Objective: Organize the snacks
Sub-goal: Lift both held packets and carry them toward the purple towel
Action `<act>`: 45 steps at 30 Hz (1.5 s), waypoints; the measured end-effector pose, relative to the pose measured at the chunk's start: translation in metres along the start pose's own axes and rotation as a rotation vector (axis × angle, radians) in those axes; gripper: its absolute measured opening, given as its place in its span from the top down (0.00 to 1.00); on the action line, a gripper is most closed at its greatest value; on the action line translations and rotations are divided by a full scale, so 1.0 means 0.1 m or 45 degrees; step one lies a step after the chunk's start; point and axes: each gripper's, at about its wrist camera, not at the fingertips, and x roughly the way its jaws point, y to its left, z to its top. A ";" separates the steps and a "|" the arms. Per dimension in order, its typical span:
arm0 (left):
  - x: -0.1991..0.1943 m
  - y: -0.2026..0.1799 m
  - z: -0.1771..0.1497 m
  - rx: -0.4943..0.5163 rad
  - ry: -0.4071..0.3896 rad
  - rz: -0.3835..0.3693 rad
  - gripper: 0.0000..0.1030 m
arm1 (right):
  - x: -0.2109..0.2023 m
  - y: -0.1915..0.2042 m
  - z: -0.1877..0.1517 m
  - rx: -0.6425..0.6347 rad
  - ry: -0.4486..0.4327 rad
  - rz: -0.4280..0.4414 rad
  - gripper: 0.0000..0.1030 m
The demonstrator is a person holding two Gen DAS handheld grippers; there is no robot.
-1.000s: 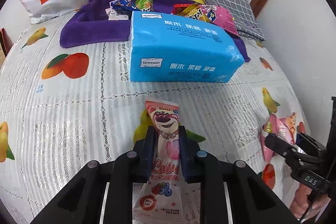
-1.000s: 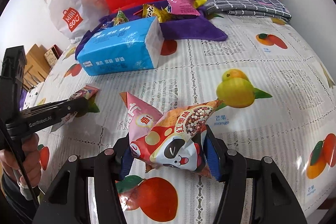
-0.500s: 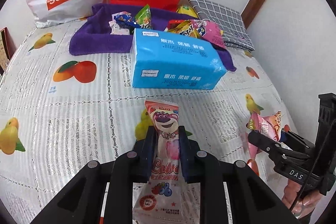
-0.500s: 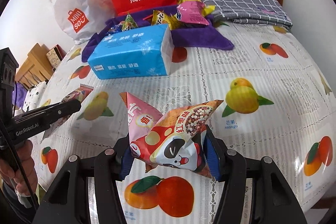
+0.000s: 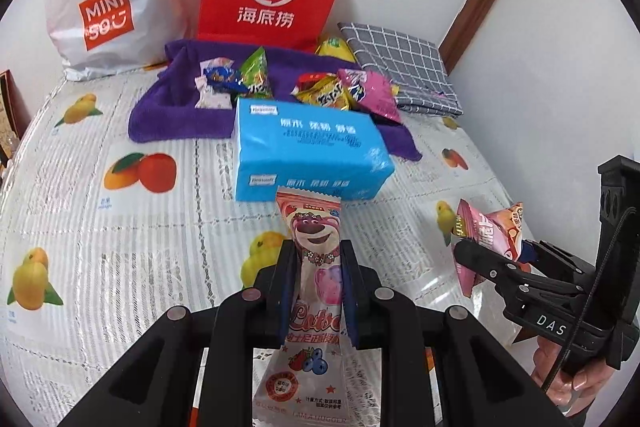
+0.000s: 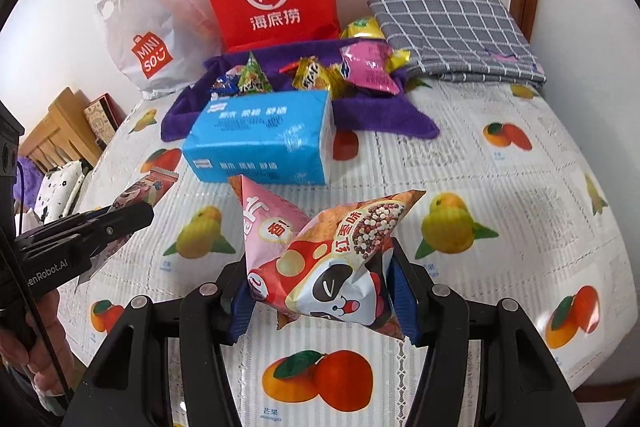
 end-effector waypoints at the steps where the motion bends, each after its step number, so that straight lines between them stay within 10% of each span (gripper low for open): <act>1: -0.01 0.00 0.02 0.000 -0.003 0.005 0.81 | -0.02 0.01 0.02 -0.006 -0.007 -0.006 0.44; 45: -0.23 -0.12 0.98 0.024 -0.125 0.006 0.81 | -0.29 0.14 1.10 -0.056 -0.218 0.052 0.44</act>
